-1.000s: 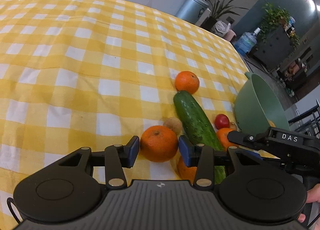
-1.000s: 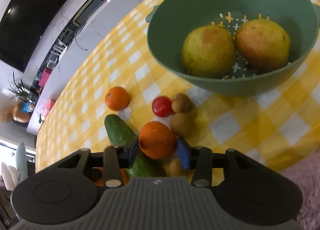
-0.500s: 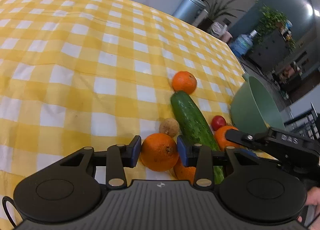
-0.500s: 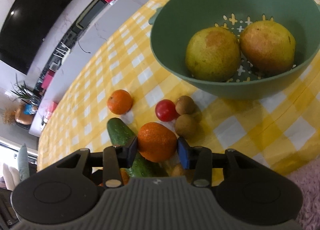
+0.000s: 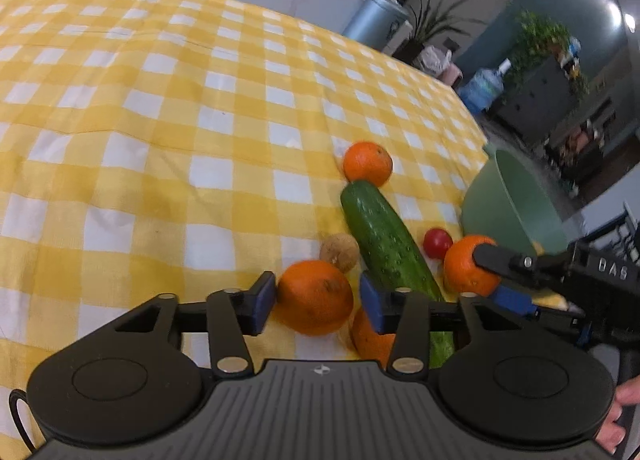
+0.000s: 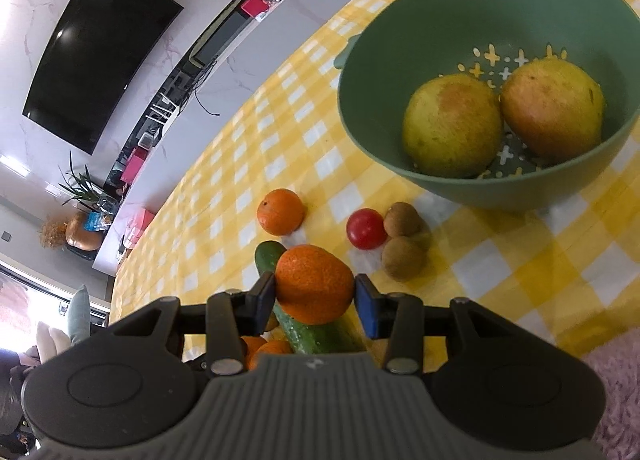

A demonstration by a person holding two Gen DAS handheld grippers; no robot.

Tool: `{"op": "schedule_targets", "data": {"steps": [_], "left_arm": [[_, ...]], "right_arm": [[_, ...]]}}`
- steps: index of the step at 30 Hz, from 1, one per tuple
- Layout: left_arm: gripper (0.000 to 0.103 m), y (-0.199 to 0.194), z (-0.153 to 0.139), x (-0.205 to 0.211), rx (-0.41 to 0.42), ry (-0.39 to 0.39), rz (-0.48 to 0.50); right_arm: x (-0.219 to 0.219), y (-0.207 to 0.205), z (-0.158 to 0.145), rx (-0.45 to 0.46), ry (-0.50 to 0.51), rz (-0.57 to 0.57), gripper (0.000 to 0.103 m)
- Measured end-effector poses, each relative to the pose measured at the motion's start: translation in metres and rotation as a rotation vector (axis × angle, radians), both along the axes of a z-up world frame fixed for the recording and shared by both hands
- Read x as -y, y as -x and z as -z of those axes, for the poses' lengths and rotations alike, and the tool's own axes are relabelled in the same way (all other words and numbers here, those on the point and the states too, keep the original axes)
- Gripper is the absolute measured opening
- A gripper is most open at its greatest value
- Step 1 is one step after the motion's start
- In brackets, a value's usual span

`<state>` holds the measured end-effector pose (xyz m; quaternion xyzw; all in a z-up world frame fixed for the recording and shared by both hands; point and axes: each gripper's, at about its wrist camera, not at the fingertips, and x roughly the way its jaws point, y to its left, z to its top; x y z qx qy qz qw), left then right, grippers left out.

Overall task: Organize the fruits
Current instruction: 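Carry both oranges over the colander and release them inside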

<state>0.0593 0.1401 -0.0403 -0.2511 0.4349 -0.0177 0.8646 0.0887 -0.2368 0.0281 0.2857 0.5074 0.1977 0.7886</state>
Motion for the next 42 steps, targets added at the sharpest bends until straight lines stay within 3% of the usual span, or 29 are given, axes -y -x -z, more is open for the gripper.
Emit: {"op": "schedule_targets", "data": {"steps": [4,8,12,17,21,23,28,34,42], "left_arm": [[0.054,-0.001,0.004,0.004,-0.02,-0.021,-0.01],[0.049,0.0,0.005,-0.002,-0.022,0.013,-0.033],[0.049,0.012,-0.014,0.0,0.081,-0.015,-0.026],[0.049,0.02,-0.046,0.006,0.222,0.01,0.006],[0.049,0.016,-0.063,0.02,0.273,0.067,0.051],[0.049,0.01,-0.07,0.03,0.286,0.098,0.078],[0.049,-0.015,-0.088,0.065,0.338,0.14,0.157],[0.049,-0.067,-0.096,0.116,0.311,0.131,0.229],[0.049,-0.129,-0.072,0.16,0.21,0.116,0.272]], "right_arm": [[-0.002,0.0,0.0,0.004,0.002,-0.006,0.04],[-0.002,0.002,-0.003,0.02,0.014,-0.009,0.04],[0.01,0.003,-0.015,0.06,-0.041,0.026,0.04],[0.055,0.007,-0.041,0.196,-0.119,0.181,0.04],[0.077,0.019,-0.053,0.326,0.012,0.319,0.04],[0.087,0.019,-0.053,0.347,0.022,0.354,0.04],[0.119,0.015,-0.043,0.327,-0.107,0.494,0.04],[0.129,-0.008,-0.031,0.272,-0.192,0.557,0.04],[0.126,-0.028,-0.026,0.258,-0.073,0.524,0.04]]}}
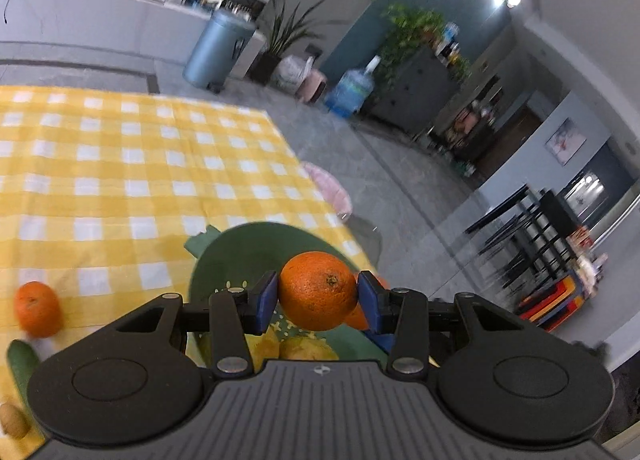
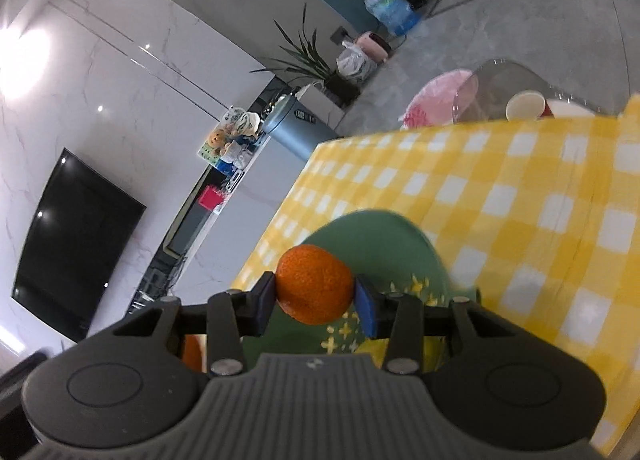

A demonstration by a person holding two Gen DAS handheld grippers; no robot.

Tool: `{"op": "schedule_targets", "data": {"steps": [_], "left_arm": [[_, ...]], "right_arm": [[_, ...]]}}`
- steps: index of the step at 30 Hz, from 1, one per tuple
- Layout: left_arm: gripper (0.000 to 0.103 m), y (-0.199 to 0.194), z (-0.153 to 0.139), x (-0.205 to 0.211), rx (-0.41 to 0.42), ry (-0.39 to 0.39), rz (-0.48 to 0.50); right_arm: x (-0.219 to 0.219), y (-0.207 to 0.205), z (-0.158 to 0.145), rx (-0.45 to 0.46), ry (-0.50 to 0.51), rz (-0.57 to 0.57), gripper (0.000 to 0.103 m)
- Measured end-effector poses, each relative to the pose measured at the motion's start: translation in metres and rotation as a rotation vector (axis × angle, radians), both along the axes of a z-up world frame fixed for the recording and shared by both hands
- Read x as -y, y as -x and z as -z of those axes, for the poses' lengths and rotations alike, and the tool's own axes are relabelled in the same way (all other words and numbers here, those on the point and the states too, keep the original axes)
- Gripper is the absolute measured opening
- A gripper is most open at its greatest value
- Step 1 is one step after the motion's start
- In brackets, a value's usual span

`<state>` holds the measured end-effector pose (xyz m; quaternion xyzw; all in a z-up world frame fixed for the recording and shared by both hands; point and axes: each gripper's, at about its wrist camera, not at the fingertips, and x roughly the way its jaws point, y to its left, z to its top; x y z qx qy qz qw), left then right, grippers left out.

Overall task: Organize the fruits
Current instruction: 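Carry both oranges over the colander and release them inside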

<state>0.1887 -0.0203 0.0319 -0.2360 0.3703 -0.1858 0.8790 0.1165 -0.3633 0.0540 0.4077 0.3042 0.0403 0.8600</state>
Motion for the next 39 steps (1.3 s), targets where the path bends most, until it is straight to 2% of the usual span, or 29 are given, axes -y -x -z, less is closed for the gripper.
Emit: {"op": "schedule_targets", "data": {"steps": [4,10,18,19,21,25,31,33,39], "left_arm": [[0.049,-0.021,0.017,0.013,-0.067,-0.052,-0.032],[0.049,-0.034,0.03,0.022,-0.08,-0.085,-0.019],[0.049,-0.038,0.029,0.022,-0.102,-0.122,-0.032],[0.05,-0.037,0.029,0.02,-0.106,-0.119,-0.035],[0.065,-0.035,0.027,0.017,-0.087,-0.108,-0.03],[0.068,-0.034,0.02,0.015,-0.071,-0.121,-0.013],[0.075,-0.028,0.013,0.011,-0.044,-0.141,-0.022],[0.081,-0.026,0.012,0.01,-0.046,-0.147,-0.001],[0.082,-0.016,0.005,0.008,-0.045,-0.207,0.02]], "right_arm": [[-0.001,-0.004,0.002,0.012,-0.011,-0.021,0.04],[0.003,-0.005,0.003,0.014,-0.003,-0.003,0.04],[-0.002,-0.004,0.001,0.009,0.041,-0.02,0.041],[-0.002,-0.004,0.0,0.007,0.041,-0.021,0.044],[-0.001,-0.003,-0.001,0.017,0.029,-0.018,0.052],[0.001,-0.002,-0.002,0.037,0.007,-0.017,0.061],[0.003,0.0,-0.004,0.032,0.011,0.007,0.065],[0.004,0.001,-0.003,0.027,0.002,0.008,0.068],[0.0,0.0,-0.005,0.025,0.033,-0.025,0.078]]}}
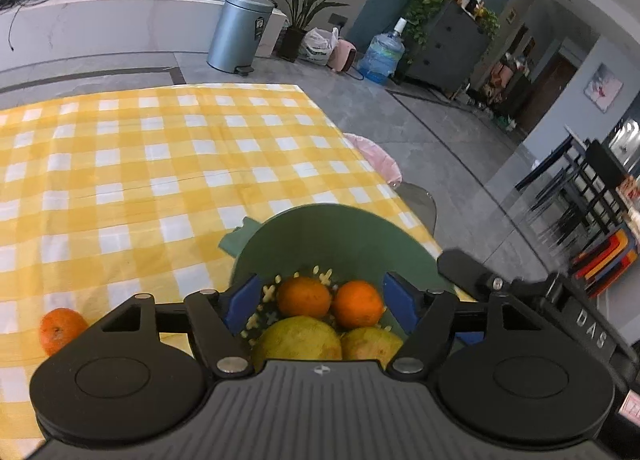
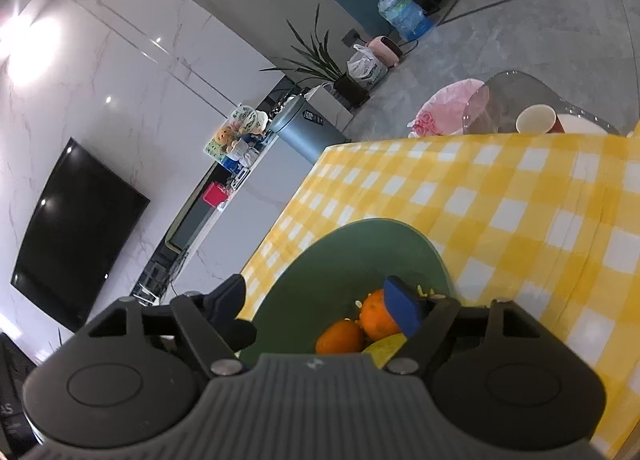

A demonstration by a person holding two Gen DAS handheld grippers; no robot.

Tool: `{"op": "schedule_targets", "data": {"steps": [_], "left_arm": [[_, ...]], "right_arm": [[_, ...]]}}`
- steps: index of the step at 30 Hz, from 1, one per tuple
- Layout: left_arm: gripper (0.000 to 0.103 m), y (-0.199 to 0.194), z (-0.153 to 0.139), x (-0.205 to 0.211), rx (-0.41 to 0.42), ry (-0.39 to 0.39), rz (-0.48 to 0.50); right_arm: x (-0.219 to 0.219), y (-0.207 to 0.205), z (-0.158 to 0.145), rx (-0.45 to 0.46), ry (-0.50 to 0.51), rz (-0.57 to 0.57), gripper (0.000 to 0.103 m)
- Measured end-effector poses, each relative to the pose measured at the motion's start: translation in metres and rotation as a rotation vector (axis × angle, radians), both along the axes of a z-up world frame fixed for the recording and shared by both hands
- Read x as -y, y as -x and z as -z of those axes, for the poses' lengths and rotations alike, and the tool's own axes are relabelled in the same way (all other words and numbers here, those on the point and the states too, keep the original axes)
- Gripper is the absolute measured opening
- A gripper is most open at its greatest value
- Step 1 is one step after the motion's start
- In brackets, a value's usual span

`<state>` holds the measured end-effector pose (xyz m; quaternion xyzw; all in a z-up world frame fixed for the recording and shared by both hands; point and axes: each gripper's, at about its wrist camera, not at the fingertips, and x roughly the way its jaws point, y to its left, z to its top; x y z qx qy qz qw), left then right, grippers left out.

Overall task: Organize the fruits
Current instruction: 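Carry both oranges over the colander and release them inside, then withdraw both open tools back toward the remaining fruit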

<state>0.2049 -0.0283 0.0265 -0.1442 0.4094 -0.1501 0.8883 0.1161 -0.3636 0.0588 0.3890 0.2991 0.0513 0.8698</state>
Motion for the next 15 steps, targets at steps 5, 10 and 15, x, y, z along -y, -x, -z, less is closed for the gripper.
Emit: {"op": "schedule_targets", "data": {"steps": [5,10,15], "left_arm": [[0.082,0.013,-0.013,0.0,0.011,-0.054,0.008],[0.081,0.033,-0.034,-0.009,-0.022,-0.069,0.011],[0.081,0.062,-0.057,-0.029,-0.014,-0.114,-0.045]], "right_arm": [[0.002,0.003,-0.003,0.026,-0.011,-0.002,0.079],[0.003,0.009,-0.004,0.054,-0.015,-0.005,0.079],[-0.009,0.022,-0.005,0.087,-0.014,-0.084,0.077]]}}
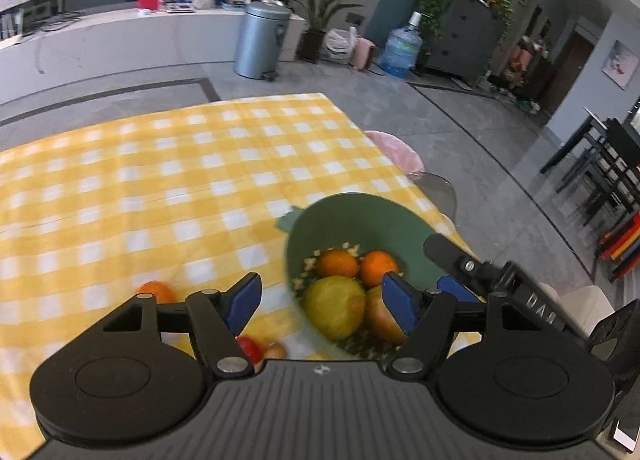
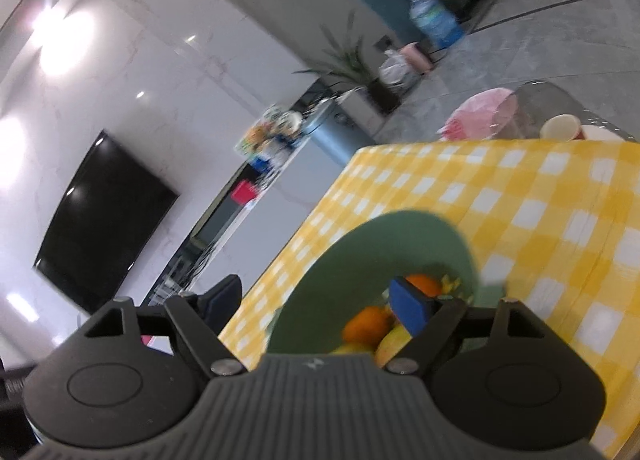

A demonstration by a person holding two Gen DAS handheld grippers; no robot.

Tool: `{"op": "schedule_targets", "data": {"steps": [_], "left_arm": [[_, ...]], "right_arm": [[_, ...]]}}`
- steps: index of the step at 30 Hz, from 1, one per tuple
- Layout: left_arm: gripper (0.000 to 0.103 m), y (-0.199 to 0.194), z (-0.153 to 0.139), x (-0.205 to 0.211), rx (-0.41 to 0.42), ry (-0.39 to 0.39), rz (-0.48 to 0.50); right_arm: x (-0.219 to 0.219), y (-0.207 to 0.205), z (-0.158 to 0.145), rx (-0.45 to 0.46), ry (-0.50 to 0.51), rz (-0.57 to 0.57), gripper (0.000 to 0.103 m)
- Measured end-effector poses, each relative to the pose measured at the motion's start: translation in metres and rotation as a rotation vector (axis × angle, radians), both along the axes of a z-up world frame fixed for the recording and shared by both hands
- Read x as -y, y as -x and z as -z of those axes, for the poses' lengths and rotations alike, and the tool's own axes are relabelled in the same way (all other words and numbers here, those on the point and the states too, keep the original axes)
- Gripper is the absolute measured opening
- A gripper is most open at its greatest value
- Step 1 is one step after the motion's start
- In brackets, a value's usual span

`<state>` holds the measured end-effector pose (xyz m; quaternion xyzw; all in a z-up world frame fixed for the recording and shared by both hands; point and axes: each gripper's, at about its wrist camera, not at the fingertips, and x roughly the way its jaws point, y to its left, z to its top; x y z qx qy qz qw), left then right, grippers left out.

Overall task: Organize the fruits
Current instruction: 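Withdraw both open tools back toward the remaining fruit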

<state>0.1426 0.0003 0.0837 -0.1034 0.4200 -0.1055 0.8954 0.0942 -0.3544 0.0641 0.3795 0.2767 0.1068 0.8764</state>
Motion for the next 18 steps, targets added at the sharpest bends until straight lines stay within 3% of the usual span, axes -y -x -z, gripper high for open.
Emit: {"op": "schedule_targets", "data": {"steps": [2,4,6,13,18], "left_arm": [[0.081,0.013,-0.006,-0.009,-0.006,-0.009,-0.033],[0.081,0.026,-0.008,-0.02,-0.017,-0.029,-0.074],[0.08,0.037,-0.007,-0.028,-0.024,-0.052,-0.115],[0.08,0.085,0.014,-0.076,-0.015,-0.024,-0.239],[0.08,0.109,0.046,-0.11,-0.041,-0.03,-0.348]], "right_arm": [[-0.01,0.007,-0.003,0.022,0.016,-0.057,0.069],[-0.02,0.013,-0.007,0.031,0.039,-0.078,0.051],[-0.029,0.017,-0.008,0.018,0.048,-0.084,0.043],[-0.075,0.038,-0.016,-0.004,0.117,-0.297,0.043],[-0.112,0.046,-0.02,-0.09,0.214,-0.431,0.043]]}}
